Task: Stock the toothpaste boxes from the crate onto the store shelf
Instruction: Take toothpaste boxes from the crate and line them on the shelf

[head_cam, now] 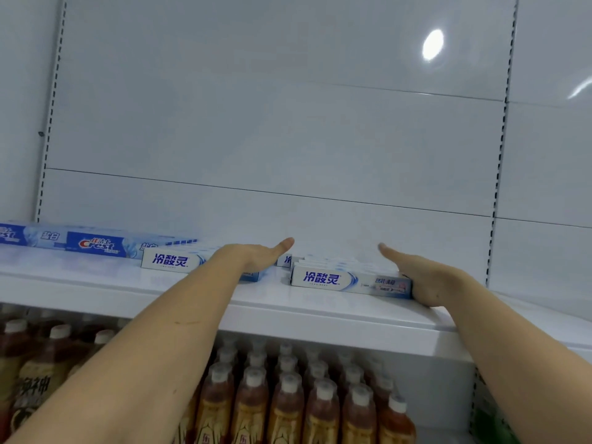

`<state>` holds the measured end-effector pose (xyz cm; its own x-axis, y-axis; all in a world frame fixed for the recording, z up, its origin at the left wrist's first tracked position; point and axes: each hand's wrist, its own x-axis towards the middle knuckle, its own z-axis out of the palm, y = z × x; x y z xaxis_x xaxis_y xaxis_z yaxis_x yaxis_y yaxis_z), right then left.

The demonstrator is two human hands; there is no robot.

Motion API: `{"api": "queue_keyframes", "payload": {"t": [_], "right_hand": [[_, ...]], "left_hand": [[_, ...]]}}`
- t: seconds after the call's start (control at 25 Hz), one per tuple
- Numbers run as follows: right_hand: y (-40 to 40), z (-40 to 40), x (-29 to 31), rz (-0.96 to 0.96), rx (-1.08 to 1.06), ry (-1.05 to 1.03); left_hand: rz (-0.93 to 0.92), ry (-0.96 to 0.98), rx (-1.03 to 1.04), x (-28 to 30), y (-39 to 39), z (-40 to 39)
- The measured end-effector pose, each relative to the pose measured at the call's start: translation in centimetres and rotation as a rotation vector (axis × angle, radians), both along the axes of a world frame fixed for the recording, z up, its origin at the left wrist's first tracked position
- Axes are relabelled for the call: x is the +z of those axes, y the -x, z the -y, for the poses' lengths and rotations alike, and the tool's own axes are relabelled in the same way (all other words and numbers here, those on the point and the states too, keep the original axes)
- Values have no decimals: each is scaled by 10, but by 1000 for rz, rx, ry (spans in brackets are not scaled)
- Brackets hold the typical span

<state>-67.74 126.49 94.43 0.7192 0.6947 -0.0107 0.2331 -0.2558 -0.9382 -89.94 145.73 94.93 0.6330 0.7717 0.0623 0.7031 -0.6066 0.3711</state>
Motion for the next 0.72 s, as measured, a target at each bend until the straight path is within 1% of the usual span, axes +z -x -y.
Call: {"api": "queue_keyframes", "payload": {"t": [0.04,0.16,0.24,0.32,0.44,0.52,0.72], "right_hand": [[2,-2,1,-44,-27,-33],[12,-22,-1,-6,-113,16],[28,-41,-1,29,-83,42],[39,-52,-1,57,-65,52],[46,-52,-2,-4,-59,5],[42,-49,-6,12,-77,-14],[41,-49,-5,59,-54,80]], "left_hand": [[4,14,-6,0,0,0],[29,86,-36,0,1,-3],[38,158,-44,1,2,-4],[37,183,-39,3,4,-2],[-4,113,-51,1,2,-2],[-47,51,-84,0,1,-4],[-85,-11,-67,0,0,-7]]}}
